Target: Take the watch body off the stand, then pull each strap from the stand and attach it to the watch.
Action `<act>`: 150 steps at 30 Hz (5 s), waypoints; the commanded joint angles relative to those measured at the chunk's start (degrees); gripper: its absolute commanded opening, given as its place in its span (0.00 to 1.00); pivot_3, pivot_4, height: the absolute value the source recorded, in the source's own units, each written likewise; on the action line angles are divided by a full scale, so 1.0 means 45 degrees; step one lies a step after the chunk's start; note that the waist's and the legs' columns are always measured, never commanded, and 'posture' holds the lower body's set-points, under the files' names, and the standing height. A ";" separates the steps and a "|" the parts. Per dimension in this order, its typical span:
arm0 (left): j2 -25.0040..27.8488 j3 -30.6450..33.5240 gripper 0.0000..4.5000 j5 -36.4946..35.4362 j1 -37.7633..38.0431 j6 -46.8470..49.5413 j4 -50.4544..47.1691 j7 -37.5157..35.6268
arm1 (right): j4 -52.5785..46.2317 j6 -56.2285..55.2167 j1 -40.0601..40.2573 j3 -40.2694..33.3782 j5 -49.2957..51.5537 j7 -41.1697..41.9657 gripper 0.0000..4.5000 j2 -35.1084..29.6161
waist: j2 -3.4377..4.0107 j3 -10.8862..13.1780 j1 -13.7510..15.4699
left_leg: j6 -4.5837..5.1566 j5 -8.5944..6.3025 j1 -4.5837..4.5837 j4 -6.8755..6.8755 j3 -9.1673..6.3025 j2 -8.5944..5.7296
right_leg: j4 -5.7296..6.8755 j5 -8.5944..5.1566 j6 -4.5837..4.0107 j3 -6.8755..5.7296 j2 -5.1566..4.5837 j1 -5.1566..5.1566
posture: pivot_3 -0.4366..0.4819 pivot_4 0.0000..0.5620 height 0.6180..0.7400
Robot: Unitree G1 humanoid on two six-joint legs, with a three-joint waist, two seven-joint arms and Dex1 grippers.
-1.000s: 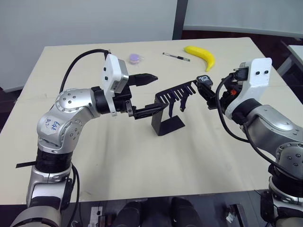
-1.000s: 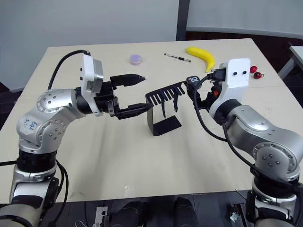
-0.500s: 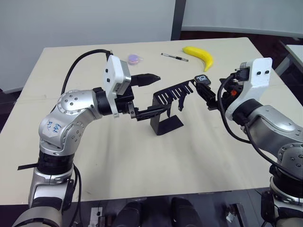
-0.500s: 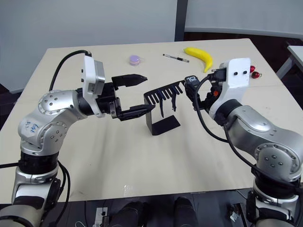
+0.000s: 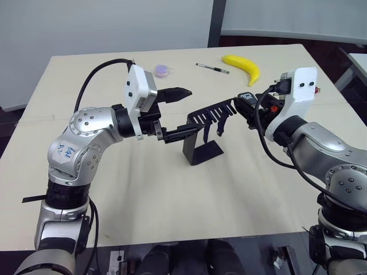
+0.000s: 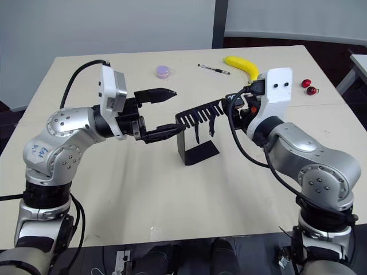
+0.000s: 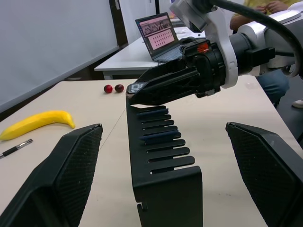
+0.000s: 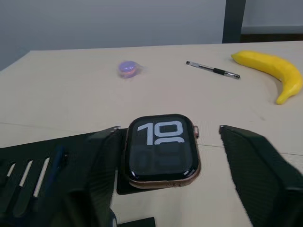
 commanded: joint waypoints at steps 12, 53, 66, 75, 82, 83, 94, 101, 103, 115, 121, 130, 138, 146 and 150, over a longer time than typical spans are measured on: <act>0.0192 0.0352 1.00 -0.0038 0.0069 -0.0064 -0.0750 0.0224 | -0.0704 0.0057 -0.0226 -0.0519 0.0227 0.0294 0.37 -0.0239 | 0.0000 0.0000 0.0001 | -0.0009 0.0006 -0.0001 0.0019 0.0002 0.0005 | 0.0005 0.0000 0.0001 0.0006 0.0008 0.0002 | 0.48 0.27 1.00; 0.2431 0.0753 1.00 -0.0917 0.3653 -0.0980 -0.1177 -0.3575 | -0.1767 -0.4663 0.8883 -0.4821 -0.1906 0.7536 0.37 -0.2117 | -0.0001 0.0000 0.0325 | 0.0023 -0.0031 0.0005 0.0032 0.0011 0.0001 | -0.0054 0.0004 0.0008 0.0007 0.0002 0.0043 | 0.48 0.27 1.00; 0.2084 0.0595 1.00 -0.0557 0.4904 -0.1400 -0.2032 -0.3022 | 0.1375 -0.6627 0.8882 -0.2311 -0.5956 0.7567 0.37 -0.0777 | 0.0002 -0.0004 0.0290 | 0.0014 -0.0037 0.0017 0.0007 0.0011 0.0010 | -0.0044 0.0003 0.0008 0.0026 0.0020 0.0021 | 0.48 0.27 1.00; 0.1798 0.0001 1.00 -0.0302 0.4734 -0.1229 -0.2094 -0.2421 | 0.2612 -0.7334 0.8853 -0.2415 -0.7012 0.7881 0.37 -0.0177 | 0.0004 -0.0006 0.0316 | 0.0009 -0.0041 0.0025 0.0028 0.0013 -0.0011 | -0.0037 0.0005 0.0010 0.0054 0.0010 0.0033 | 0.48 0.27 1.00; 0.1555 -0.0426 1.00 0.0018 0.4728 -0.1769 -0.1756 -0.2752 | 0.3370 -0.7599 0.8590 -0.2834 -0.7005 0.8037 0.37 -0.0058 | 0.0004 -0.0006 0.0280 | -0.0003 -0.0032 0.0048 0.0038 0.0051 0.0004 | -0.0043 0.0004 0.0008 0.0081 0.0027 0.0029 | 0.48 0.27 1.00; 0.1485 -0.0436 1.00 0.0030 0.4675 -0.1798 -0.1721 -0.2714 | 0.3419 -0.7585 0.8556 -0.2807 -0.7049 0.8054 0.37 -0.0067 | 0.0004 -0.0006 0.0272 | -0.0006 -0.0029 0.0056 0.0039 0.0063 0.0004 | -0.0039 0.0004 0.0008 0.0094 0.0028 0.0029 | 0.48 0.27 1.00; 0.1114 -0.0502 1.00 0.0055 0.4465 -0.1925 -0.1548 -0.2653 | 0.4179 -0.6907 0.7842 -0.3070 -0.6768 0.8310 0.37 -0.0281 | 0.0004 -0.0006 0.0288 | -0.0007 -0.0019 0.0083 0.0064 0.0104 0.0003 | 0.0019 0.0008 0.0015 0.0167 0.0039 0.0018 | 0.48 0.27 1.00; 0.1103 -0.0469 1.00 0.0038 0.4357 -0.1851 -0.1489 -0.2608 | 0.4627 -0.6610 0.7435 -0.3058 -0.6905 0.8364 0.37 -0.0446 | 0.0006 -0.0007 0.0294 | 0.0008 -0.0031 0.0075 0.0028 0.0108 0.0005 | -0.0011 0.0008 0.0016 0.0167 0.0038 0.0010 | 0.48 0.27 1.00; 0.1108 -0.0467 1.00 0.0046 0.4332 -0.1849 -0.1458 -0.2613 | 0.4752 -0.6554 0.7329 -0.3051 -0.6940 0.8327 0.37 -0.0457 | 0.0006 -0.0007 0.0293 | 0.0021 -0.0046 0.0070 0.0023 0.0107 0.0008 | -0.0001 0.0008 0.0016 0.0166 0.0038 0.0010 | 0.48 0.27 1.00; 0.1137 -0.0438 1.00 0.0030 0.4063 -0.1800 -0.1299 -0.2676 | 0.5205 -0.6483 0.7162 -0.2655 -0.7460 0.8601 0.37 -0.0555 | 0.0006 -0.0007 0.0293 | 0.0028 -0.0053 0.0064 0.0034 0.0117 0.0006 | -0.0024 0.0010 0.0021 0.0165 0.0037 0.0011 | 0.48 0.27 1.00; 0.1311 -0.0305 1.00 -0.0191 0.4134 -0.1569 -0.1719 -0.2722 | 0.5382 -0.6562 0.7289 -0.2645 -0.7565 0.8849 0.37 -0.0576 | 0.0006 -0.0007 0.0293 | 0.0028 -0.0053 0.0066 0.0034 0.0117 0.0009 | -0.0023 0.0010 0.0021 0.0164 0.0039 0.0011 | 0.48 0.27 1.00; 0.1391 -0.0366 1.00 -0.0212 0.4113 -0.1538 -0.1829 -0.2757 | 0.5810 -0.6836 0.7327 -0.2589 -0.7796 0.9158 0.37 -0.0558 | 0.0006 -0.0007 0.0292 | 0.0028 -0.0053 0.0067 0.0034 0.0116 0.0009 | -0.0025 0.0010 0.0021 0.0164 0.0039 0.0011 | 0.48 0.27 1.00; 0.1342 -0.0358 1.00 -0.0124 0.4050 -0.1590 -0.1733 -0.2671 | 0.6292 -0.7031 0.7306 -0.2537 -0.7945 0.9407 0.48 -0.0614 | 0.0000 -0.0011 0.0292 | 0.0028 -0.0053 0.0071 0.0039 0.0117 0.0009 | -0.0024 0.0010 0.0021 0.0164 0.0039 0.0015 | 0.48 0.27 1.00; 0.1766 0.0491 1.00 -0.0008 0.4692 -0.1596 -0.1589 -0.2325 | 0.4905 -0.7184 0.8634 -0.3162 -0.8091 1.0042 0.98 -0.1637 | 0.0000 -0.0011 0.0352 | 0.0031 -0.0055 0.0066 0.0047 0.0111 -0.0002 | -0.0029 0.0010 0.0021 0.0167 0.0031 0.0016 | 0.48 0.27 1.00; 0.2515 0.1555 1.00 -0.0030 0.5680 -0.1584 -0.1672 -0.2243 | 0.2947 -0.6414 1.0076 -0.4761 -0.6793 1.1341 0.98 -0.2625 | 0.0006 -0.0014 0.0322 | 0.0032 -0.0057 0.0059 0.0031 0.0115 0.0006 | -0.0029 0.0010 0.0021 0.0167 0.0034 0.0011 | 0.48 0.27 1.00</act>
